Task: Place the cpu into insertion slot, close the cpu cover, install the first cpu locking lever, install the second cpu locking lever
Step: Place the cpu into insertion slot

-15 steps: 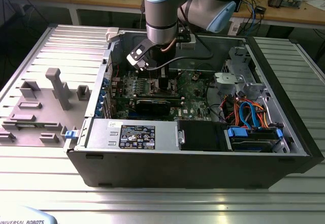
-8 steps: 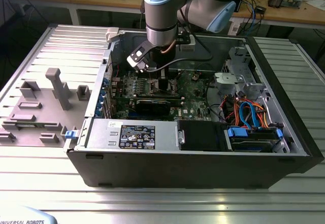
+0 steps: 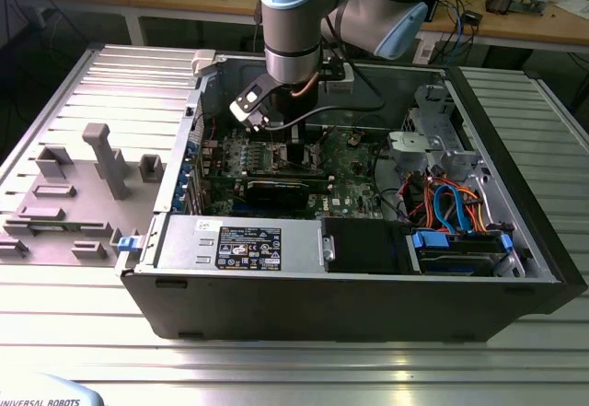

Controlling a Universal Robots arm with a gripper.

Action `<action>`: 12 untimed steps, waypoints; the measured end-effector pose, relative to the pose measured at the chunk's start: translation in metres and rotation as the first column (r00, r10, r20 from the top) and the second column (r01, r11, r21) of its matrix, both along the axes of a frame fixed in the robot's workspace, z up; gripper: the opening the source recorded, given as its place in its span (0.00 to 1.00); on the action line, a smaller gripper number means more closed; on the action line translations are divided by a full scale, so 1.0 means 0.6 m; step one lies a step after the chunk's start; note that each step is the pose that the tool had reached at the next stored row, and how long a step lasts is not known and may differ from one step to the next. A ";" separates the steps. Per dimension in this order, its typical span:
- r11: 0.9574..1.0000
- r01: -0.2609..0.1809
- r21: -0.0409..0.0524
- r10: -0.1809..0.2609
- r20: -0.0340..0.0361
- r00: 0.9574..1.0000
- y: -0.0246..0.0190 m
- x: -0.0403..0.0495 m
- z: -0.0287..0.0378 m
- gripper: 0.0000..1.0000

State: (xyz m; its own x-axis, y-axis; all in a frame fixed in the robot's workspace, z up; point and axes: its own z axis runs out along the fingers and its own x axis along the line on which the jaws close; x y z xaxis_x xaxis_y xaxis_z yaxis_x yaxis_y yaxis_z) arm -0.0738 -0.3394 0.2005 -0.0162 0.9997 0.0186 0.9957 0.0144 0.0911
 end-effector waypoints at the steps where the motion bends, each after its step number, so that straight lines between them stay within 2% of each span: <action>1: 1.000 0.001 0.000 -0.001 0.000 1.000 0.0005 0.000 0.000 0.54; 12: 1.000 0.004 -0.001 -0.004 0.000 1.000 0.0038 -0.001 -0.006 0.54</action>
State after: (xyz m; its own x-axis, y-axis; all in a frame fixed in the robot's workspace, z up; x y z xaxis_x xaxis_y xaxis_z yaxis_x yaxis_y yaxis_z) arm -0.0746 -0.3371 0.1968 -0.0118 0.9998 0.0181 0.9958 0.0101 0.0910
